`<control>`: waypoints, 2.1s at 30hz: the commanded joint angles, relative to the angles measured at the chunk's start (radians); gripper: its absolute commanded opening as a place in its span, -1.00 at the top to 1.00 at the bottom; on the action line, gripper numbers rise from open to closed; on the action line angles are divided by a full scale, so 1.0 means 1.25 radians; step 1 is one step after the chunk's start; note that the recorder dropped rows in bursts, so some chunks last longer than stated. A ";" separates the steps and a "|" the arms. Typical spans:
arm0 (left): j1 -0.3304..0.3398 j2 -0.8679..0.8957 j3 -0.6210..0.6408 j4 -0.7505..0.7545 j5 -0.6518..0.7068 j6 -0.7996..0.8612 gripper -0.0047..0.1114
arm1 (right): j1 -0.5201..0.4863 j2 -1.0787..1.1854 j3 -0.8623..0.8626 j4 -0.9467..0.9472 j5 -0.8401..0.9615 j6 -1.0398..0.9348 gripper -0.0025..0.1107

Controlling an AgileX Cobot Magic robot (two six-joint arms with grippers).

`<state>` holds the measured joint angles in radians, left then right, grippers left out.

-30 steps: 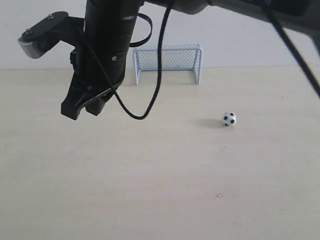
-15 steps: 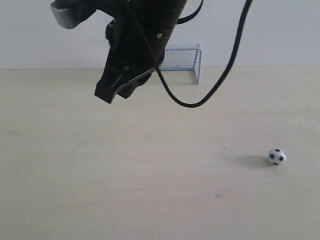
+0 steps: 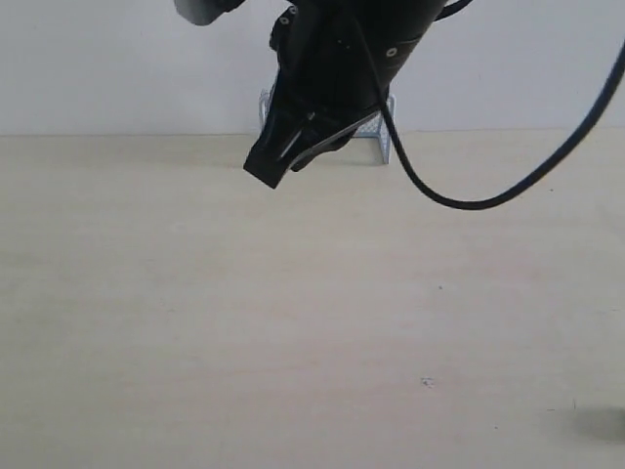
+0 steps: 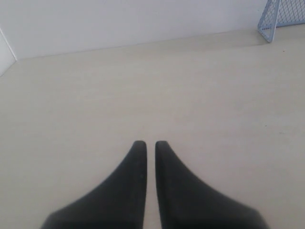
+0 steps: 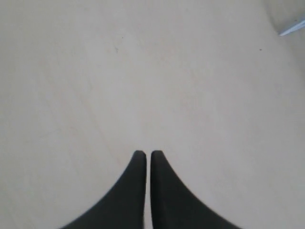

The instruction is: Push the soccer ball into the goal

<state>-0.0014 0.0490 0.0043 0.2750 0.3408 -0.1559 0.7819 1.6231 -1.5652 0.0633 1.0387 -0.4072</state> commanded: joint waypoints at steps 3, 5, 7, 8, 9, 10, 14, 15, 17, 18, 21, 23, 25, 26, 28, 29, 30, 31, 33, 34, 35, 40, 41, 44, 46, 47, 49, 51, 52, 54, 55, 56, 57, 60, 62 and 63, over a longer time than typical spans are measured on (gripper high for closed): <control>-0.006 0.005 -0.003 0.000 -0.003 -0.007 0.81 | -0.005 -0.085 0.039 -0.107 -0.012 0.070 0.96; -0.006 0.005 -0.003 0.000 -0.003 -0.007 0.81 | -0.005 -0.113 0.047 -0.124 -0.014 0.086 0.96; -0.006 0.005 -0.003 0.000 -0.003 -0.007 0.81 | -0.005 -0.148 0.061 -0.128 -0.016 0.097 0.96; -0.006 0.005 -0.003 0.000 -0.003 -0.007 0.81 | -0.005 -0.157 0.065 -0.129 -0.016 0.097 0.96; -0.006 0.005 -0.003 0.000 -0.003 -0.007 0.81 | -0.005 -0.174 0.073 -0.141 -0.008 0.111 0.96; -0.006 0.005 -0.003 0.000 -0.003 -0.007 0.81 | -0.005 -0.183 0.077 -0.154 -0.005 0.121 0.96; -0.006 0.005 -0.003 0.000 -0.003 -0.007 0.81 | -0.005 -0.243 0.127 -0.211 -0.003 0.171 0.96; -0.006 0.005 -0.003 0.000 -0.003 -0.007 0.81 | -0.005 -0.269 0.152 -0.211 -0.015 0.179 0.96; -0.006 0.005 -0.003 0.000 -0.003 -0.007 0.81 | -0.005 -0.305 0.183 -0.214 -0.031 0.196 0.96; -0.006 0.005 -0.003 0.000 -0.003 -0.007 0.81 | -0.005 -0.325 0.195 -0.224 -0.034 0.209 0.96; -0.006 0.005 -0.003 0.000 -0.003 -0.007 0.81 | -0.005 -0.378 0.223 -0.245 -0.038 0.244 0.96; -0.006 0.005 -0.003 0.000 -0.003 -0.007 0.81 | -0.005 -0.411 0.236 -0.251 -0.044 0.259 0.96; -0.006 0.005 -0.003 0.000 -0.003 -0.007 0.81 | -0.005 -0.442 0.250 -0.260 -0.053 0.274 0.96; -0.006 0.005 -0.003 0.000 -0.003 -0.007 0.81 | -0.005 -0.458 0.261 -0.269 -0.056 0.285 0.96; -0.006 0.005 -0.003 0.000 -0.003 -0.007 0.81 | -0.005 -0.489 0.286 -0.287 -0.059 0.308 0.96; -0.006 0.005 -0.003 0.000 -0.003 -0.007 0.81 | -0.005 -0.507 0.299 -0.298 -0.059 0.326 0.96; -0.006 0.005 -0.003 0.000 -0.003 -0.007 0.81 | -0.005 -0.524 0.312 -0.308 -0.059 0.335 0.96; -0.006 0.005 -0.003 0.000 -0.003 -0.007 0.81 | -0.005 -0.538 0.322 -0.313 -0.059 0.343 0.96; -0.006 0.005 -0.003 0.000 -0.003 -0.007 0.81 | -0.005 -0.575 0.345 -0.316 -0.063 0.355 0.96; -0.006 0.005 -0.003 0.000 -0.003 -0.007 0.81 | -0.005 -0.590 0.354 -0.316 -0.063 0.360 0.96; -0.006 0.005 -0.003 0.000 -0.003 -0.007 0.81 | -0.005 -0.607 0.365 -0.316 -0.063 0.366 0.96; -0.006 0.005 -0.003 0.000 -0.003 -0.007 0.81 | -0.005 -0.686 0.406 -0.327 -0.063 0.397 0.96; -0.006 0.005 -0.003 0.000 -0.003 -0.007 0.81 | -0.005 -0.704 0.418 -0.331 -0.061 0.406 0.96; -0.006 0.005 -0.003 0.000 -0.003 -0.007 0.81 | -0.005 -0.743 0.439 -0.332 -0.058 0.413 0.96; -0.006 0.005 -0.003 0.000 -0.003 -0.007 0.81 | -0.005 -0.765 0.449 -0.332 -0.058 0.423 0.96; -0.006 0.005 -0.003 0.000 -0.003 -0.007 0.81 | -0.005 -0.776 0.455 -0.332 -0.056 0.423 0.96; -0.006 0.005 -0.003 0.000 -0.003 -0.007 0.81 | -0.005 -0.795 0.463 -0.332 -0.053 0.426 0.96; -0.006 0.005 -0.003 0.000 -0.003 -0.007 0.81 | -0.005 -0.812 0.474 -0.332 -0.051 0.429 0.96; -0.006 0.005 -0.003 0.000 -0.003 -0.007 0.81 | -0.005 -0.820 0.482 -0.332 -0.051 0.431 0.96; -0.006 0.005 -0.003 0.000 -0.003 -0.007 0.81 | -0.005 -0.835 0.495 -0.332 -0.051 0.431 0.96; -0.006 0.005 -0.003 0.000 -0.003 -0.007 0.81 | -0.005 -0.841 0.501 -0.332 -0.051 0.431 0.96; -0.006 0.005 -0.003 0.000 -0.003 -0.007 0.81 | -0.005 -0.846 0.508 -0.332 -0.054 0.433 0.96; -0.006 0.005 -0.003 0.000 -0.003 -0.007 0.81 | -0.005 -0.850 0.510 -0.332 -0.054 0.433 0.96; -0.006 0.005 -0.003 0.000 -0.003 -0.007 0.81 | -0.005 -0.863 0.519 -0.332 -0.056 0.433 0.96; -0.006 0.005 -0.003 0.000 -0.003 -0.007 0.81 | -0.005 -0.875 0.519 -0.332 -0.056 0.433 0.96; -0.006 0.005 -0.003 0.000 -0.003 -0.007 0.81 | -0.005 -0.883 0.519 -0.332 -0.056 0.433 0.96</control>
<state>-0.0014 0.0490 0.0043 0.2750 0.3408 -0.1559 0.7801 0.5443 -0.9201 -0.3465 0.9760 0.1318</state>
